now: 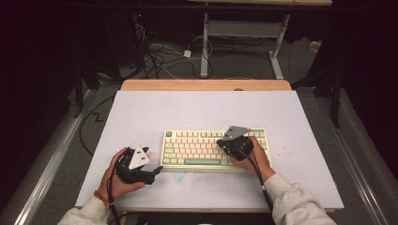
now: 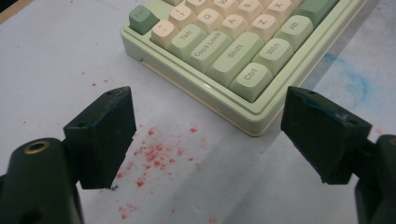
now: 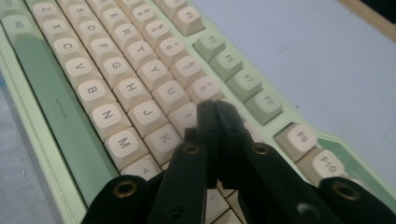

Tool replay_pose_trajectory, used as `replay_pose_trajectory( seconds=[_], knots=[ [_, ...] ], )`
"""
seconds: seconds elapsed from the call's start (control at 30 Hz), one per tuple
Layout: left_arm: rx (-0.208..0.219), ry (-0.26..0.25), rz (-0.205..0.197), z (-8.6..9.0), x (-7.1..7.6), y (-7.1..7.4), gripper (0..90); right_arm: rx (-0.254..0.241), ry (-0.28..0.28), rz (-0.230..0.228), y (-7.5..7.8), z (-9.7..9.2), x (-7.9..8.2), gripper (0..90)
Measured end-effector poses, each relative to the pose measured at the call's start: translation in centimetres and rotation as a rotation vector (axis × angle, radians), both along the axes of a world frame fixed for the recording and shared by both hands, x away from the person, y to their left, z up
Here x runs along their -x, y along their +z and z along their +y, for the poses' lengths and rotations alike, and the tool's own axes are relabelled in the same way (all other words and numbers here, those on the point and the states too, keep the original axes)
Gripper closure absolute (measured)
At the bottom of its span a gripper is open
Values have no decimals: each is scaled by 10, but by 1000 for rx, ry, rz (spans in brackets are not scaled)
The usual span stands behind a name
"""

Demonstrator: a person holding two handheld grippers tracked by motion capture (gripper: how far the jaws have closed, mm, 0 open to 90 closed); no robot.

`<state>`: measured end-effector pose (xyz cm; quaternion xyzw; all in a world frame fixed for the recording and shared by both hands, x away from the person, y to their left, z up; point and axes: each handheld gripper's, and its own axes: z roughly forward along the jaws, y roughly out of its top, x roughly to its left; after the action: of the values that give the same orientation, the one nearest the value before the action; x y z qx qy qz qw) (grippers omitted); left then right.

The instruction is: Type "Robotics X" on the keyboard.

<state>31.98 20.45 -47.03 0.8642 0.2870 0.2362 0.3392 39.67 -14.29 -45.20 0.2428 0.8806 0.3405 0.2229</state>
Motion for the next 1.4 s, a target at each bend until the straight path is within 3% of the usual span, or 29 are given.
replay_pose_trajectory(
  seconds=[0.17, 0.5, 0.8, 1.3, 1.4],
  knots=[
    [1, 5, 1, 0, 0, 0, 180, -46, -9, -26, 8, -7, 4, 890],
    [1, 16, 17, 1, 0, -1, 177, -82, -11, -68, 19, -14, 10, 872],
    [-12, 21, 4, 1, 0, -1, 178, -112, -22, -97, 27, -22, 16, 818],
    [-24, 25, 2, 1, 0, 0, 178, -190, -61, -170, 35, -47, 32, 477],
    [-24, 27, 4, 2, 0, 0, 178, -184, -58, -191, 36, -49, 37, 421]
  ],
)
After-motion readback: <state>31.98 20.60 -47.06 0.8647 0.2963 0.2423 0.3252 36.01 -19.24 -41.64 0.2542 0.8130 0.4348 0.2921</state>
